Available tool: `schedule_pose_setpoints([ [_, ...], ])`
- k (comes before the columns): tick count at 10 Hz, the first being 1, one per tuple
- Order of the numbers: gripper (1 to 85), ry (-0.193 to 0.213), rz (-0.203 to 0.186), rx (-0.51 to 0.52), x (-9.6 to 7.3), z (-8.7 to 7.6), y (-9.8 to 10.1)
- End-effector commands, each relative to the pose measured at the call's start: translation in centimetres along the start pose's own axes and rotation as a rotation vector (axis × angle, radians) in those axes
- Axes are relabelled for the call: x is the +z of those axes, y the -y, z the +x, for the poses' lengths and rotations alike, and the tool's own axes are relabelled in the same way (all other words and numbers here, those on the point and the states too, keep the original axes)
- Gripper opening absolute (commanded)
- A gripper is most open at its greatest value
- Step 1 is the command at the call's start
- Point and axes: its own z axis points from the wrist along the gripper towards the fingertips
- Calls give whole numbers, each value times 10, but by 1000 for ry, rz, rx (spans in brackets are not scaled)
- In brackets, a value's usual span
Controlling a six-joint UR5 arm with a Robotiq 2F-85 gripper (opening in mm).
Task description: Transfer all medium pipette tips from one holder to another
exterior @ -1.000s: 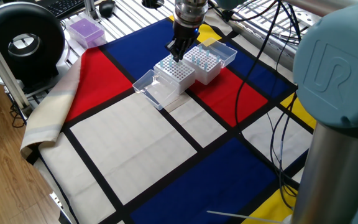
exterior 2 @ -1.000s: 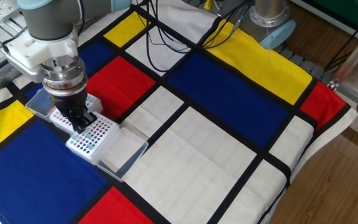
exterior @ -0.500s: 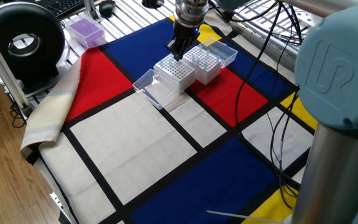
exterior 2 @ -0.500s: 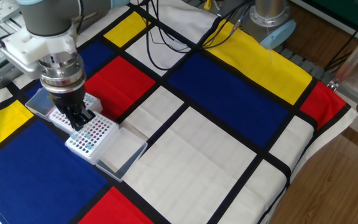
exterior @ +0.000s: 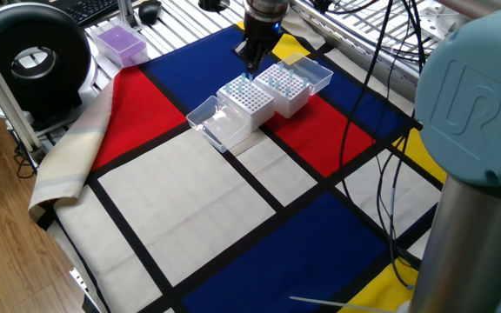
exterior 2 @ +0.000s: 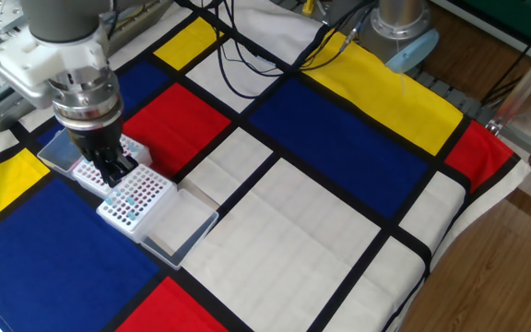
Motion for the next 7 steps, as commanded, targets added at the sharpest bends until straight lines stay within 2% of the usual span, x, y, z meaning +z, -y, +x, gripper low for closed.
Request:
schedule_pose_setpoints([
  [1,90,-20,6,9,-22,-1,-1],
  [7,80,-20,56,-56,-36,-8,16],
])
